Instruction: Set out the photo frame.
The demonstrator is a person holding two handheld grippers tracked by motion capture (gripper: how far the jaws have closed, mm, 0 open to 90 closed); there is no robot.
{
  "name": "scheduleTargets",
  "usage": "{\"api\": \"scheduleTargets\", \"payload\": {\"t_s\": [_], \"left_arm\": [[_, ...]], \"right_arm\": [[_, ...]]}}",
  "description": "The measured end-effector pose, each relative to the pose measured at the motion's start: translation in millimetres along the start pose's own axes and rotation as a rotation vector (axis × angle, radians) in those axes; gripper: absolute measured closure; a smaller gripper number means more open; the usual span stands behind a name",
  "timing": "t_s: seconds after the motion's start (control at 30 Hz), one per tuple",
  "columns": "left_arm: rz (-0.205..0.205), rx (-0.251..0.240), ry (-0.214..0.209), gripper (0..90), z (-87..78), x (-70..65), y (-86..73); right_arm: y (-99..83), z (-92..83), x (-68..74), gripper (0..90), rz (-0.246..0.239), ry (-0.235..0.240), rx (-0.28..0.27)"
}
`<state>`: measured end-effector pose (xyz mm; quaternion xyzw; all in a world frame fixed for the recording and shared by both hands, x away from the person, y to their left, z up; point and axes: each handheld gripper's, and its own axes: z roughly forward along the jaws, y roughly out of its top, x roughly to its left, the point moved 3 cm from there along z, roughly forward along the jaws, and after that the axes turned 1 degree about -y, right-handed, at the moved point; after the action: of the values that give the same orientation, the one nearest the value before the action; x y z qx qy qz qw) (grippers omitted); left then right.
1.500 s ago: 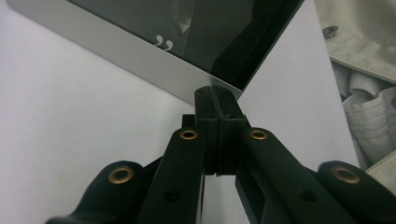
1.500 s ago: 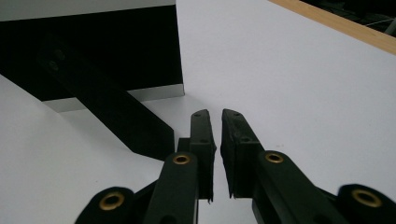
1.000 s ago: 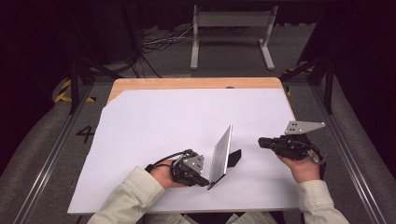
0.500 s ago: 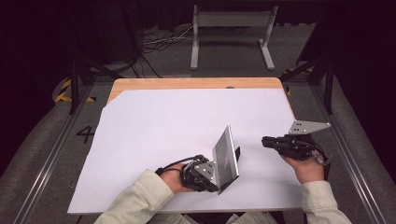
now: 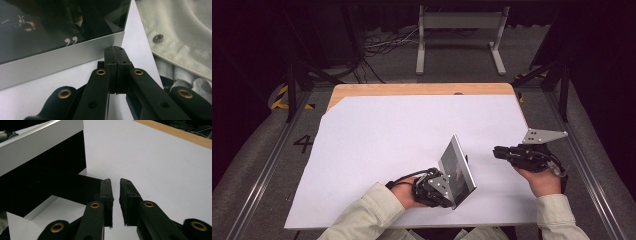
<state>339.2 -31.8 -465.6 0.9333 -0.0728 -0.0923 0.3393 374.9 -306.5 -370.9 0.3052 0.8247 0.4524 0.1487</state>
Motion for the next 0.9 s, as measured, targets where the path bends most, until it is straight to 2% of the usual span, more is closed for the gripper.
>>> {"api": "scheduleTargets", "payload": {"t_s": [0.1,0.17,0.37,0.63,0.9], "left_arm": [[0.001,0.009,0.008,90.0,2.5,0.9,4.1],[-0.005,-0.004,0.005,90.0,4.8,2.0,6.1],[-0.013,-0.001,0.016,90.0,8.1,4.5,10.9],[-0.016,0.005,0.032,90.0,11.4,5.0,15.8],[-0.032,-0.010,0.051,90.0,16.1,6.5,20.9]], "right_arm": [[0.9,-1.9,-0.1,75.7,-0.004,-0.016,0.000],[1.0,-2.9,-0.4,74.8,0.002,-0.017,-0.003],[0.8,-6.4,-2.2,77.1,0.018,-0.017,-0.015],[1.6,-10.9,-6.0,72.7,0.043,-0.032,-0.031],[3.3,-12.9,-6.3,69.5,0.036,-0.051,-0.024]]}}
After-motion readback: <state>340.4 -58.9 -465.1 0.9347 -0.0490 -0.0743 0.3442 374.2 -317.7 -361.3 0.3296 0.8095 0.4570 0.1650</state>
